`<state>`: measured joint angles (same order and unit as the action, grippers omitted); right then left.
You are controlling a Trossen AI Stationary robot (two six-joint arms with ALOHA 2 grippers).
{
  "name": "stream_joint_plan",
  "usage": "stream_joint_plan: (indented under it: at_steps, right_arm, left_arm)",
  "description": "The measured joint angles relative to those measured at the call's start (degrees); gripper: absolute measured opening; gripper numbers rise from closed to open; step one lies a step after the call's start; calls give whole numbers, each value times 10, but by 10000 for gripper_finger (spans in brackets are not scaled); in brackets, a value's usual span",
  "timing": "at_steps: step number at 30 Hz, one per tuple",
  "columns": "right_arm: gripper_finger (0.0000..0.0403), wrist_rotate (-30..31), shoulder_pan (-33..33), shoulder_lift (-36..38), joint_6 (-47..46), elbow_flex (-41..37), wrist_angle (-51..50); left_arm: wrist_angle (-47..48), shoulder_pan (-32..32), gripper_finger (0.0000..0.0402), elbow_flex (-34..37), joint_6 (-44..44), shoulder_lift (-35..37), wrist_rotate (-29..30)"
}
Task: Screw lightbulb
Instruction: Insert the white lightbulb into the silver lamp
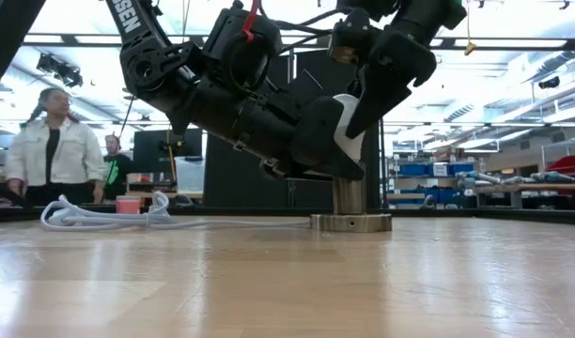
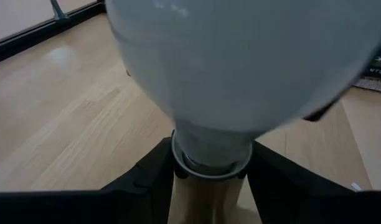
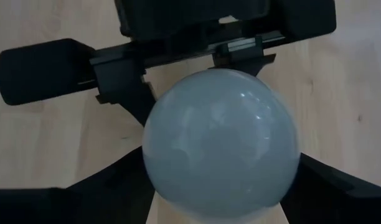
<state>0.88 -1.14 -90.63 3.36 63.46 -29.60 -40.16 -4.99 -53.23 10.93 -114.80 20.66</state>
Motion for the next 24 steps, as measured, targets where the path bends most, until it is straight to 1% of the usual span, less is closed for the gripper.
stream_joint_plan:
  at_steps: [4,8,13,17,19,21,24]
  right_arm:
    - [291,-18,-11,0,3,-1,-2]
    - [291,-12,-8,0,-16,-1,0]
    - [291,40,11,-1,-84,-1,-2]
    - [291,106,36,-2,-143,-1,-1]
    - [292,129,44,-2,-174,-1,0]
    - [292,143,48,-2,-209,-1,2]
    - [292,147,49,-2,-254,-1,2]
  left_arm:
    - [0,0,178,0,-1,0,0]
    - [0,0,178,0,-1,0,0]
    - [-2,0,178,0,13,0,9]
    - [-3,0,178,0,20,0,14]
    - [-3,0,178,0,30,0,17]
    - [-3,0,178,0,32,0,17]
    - [-3,0,178,0,33,0,18]
